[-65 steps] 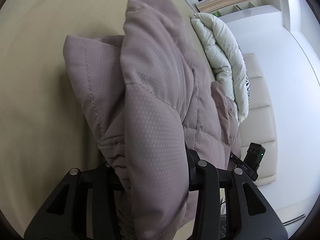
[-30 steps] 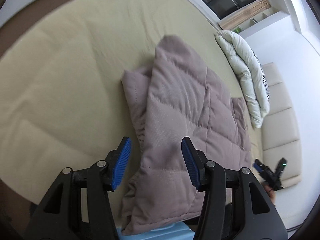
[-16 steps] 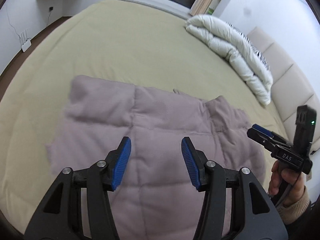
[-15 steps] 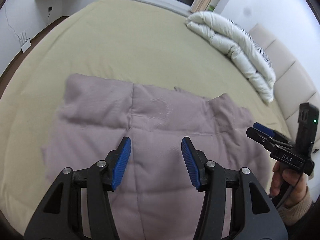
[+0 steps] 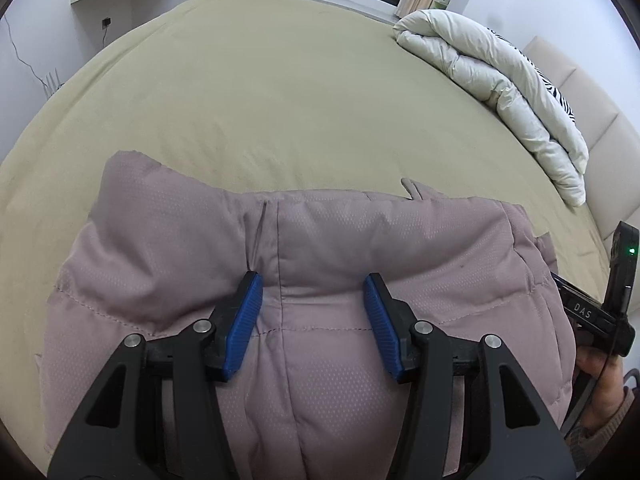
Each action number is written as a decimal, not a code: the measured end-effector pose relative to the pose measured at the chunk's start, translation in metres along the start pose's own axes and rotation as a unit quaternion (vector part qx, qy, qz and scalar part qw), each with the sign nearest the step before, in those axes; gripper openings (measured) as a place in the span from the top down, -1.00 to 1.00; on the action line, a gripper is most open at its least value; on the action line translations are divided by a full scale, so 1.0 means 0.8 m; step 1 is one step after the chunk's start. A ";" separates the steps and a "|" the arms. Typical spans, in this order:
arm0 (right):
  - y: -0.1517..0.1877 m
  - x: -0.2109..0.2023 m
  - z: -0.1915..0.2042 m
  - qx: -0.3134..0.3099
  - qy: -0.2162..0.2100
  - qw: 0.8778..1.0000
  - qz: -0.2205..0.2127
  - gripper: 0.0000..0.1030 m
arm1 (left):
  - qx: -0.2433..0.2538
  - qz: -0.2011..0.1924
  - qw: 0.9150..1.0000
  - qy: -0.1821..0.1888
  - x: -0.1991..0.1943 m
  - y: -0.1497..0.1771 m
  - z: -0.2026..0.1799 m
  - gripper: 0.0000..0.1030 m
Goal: Fold large clothes
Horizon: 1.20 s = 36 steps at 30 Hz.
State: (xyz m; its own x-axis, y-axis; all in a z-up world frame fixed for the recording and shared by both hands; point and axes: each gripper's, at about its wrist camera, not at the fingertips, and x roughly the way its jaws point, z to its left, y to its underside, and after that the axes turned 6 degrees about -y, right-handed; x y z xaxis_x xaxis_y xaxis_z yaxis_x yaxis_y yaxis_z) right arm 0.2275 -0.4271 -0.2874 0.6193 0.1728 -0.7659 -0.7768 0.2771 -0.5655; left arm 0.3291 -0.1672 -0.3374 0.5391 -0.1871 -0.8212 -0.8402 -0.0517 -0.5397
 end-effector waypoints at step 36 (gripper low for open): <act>0.115 -0.395 0.110 -0.094 0.143 0.919 -0.354 -1.00 | 0.027 -0.389 0.880 -0.272 -0.455 0.142 -0.087 -1.00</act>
State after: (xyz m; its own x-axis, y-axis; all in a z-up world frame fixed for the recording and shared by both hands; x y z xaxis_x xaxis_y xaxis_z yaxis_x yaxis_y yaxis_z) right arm -0.0292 -0.3728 -0.0704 0.9428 -0.2516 -0.2187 -0.2129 0.0507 -0.9758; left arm 0.0334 -0.1737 -0.0870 0.9102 0.3824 -0.1589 -0.2093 0.0937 -0.9734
